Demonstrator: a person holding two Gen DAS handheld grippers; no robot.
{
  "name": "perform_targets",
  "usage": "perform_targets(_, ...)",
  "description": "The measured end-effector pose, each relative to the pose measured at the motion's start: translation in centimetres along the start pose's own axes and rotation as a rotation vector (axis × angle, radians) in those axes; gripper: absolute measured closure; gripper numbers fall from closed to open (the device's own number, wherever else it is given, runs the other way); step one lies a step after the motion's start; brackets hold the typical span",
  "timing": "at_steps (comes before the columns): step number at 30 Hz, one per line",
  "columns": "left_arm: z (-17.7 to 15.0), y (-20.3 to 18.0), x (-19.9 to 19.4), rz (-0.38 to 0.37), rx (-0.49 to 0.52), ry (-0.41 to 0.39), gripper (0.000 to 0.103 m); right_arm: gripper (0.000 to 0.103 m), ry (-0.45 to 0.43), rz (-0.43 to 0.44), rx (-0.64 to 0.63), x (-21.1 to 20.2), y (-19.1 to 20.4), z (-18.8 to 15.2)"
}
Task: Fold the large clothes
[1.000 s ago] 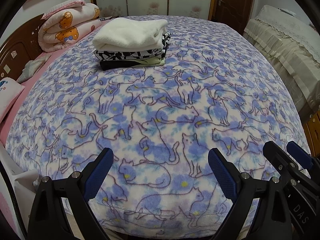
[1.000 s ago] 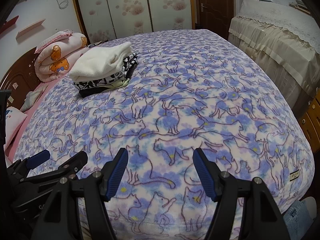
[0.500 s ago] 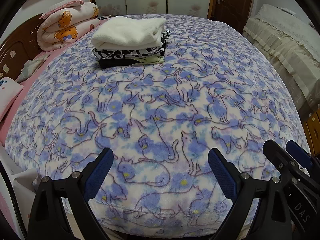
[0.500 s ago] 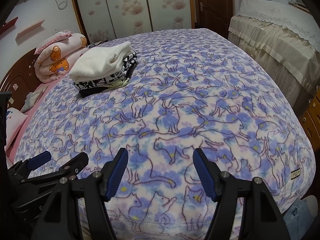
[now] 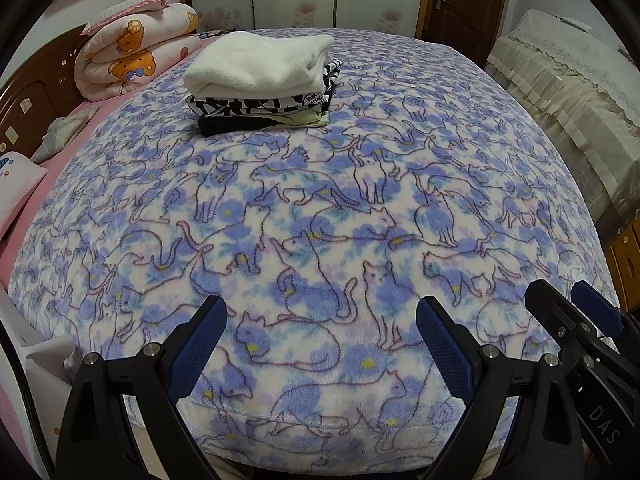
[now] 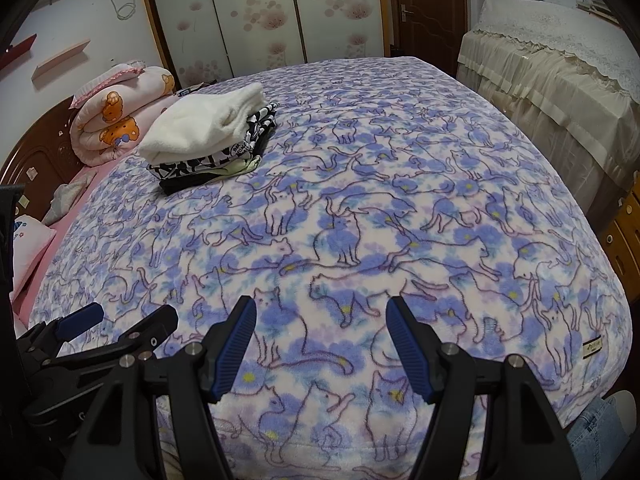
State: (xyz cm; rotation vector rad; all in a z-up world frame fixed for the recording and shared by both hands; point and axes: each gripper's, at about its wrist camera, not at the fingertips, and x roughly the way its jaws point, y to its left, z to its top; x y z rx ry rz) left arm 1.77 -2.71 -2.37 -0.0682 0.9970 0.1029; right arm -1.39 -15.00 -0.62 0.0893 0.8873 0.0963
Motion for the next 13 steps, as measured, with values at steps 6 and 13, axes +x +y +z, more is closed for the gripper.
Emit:
perform_targets(6,-0.5,-0.13,0.1,-0.005,-0.002,0.007,0.008,0.035,0.002,-0.001,0.0,-0.01,0.12,0.05)
perform_targets(13,-0.42,-0.06,0.04,-0.005,-0.002,0.007,0.008,0.035,0.002,-0.001,0.0,-0.01,0.0,0.0)
